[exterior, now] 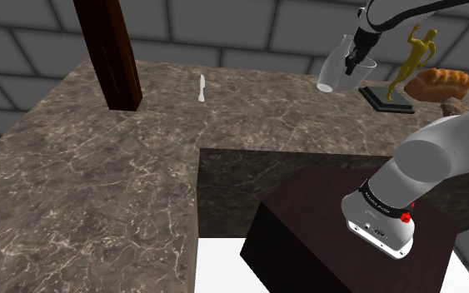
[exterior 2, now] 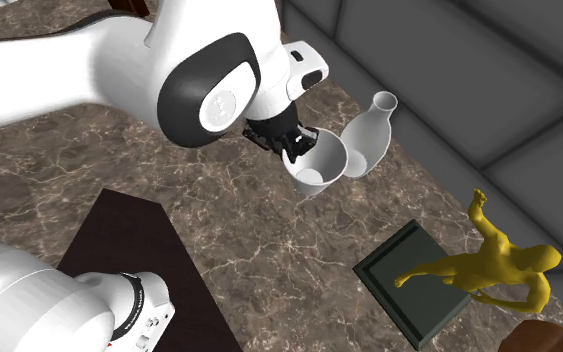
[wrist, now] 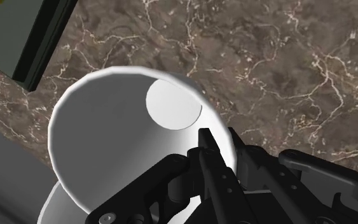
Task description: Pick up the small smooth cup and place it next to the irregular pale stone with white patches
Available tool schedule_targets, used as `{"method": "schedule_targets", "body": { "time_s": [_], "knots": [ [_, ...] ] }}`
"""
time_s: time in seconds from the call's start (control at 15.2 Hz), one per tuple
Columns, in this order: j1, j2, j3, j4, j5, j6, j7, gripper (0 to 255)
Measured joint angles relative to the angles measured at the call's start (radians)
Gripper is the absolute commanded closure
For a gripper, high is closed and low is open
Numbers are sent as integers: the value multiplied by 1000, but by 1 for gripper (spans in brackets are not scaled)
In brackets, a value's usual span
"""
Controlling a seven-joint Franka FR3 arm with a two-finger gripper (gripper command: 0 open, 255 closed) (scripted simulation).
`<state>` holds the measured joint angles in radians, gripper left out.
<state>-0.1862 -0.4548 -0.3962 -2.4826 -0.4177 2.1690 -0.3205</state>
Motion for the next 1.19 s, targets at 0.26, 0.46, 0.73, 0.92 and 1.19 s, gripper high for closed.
{"method": "schedule_targets", "body": {
  "time_s": [0.26,0.46,0.73,0.92,1.19],
  "knots": [
    [3,-17,9,43,11,-59,-12,255],
    [6,-28,16,74,19,-101,-21,255],
    [9,-37,24,123,29,-157,-33,255],
    [12,-45,31,155,36,-196,-40,255],
    [15,-47,39,203,45,-246,-50,255]
  ]
}}
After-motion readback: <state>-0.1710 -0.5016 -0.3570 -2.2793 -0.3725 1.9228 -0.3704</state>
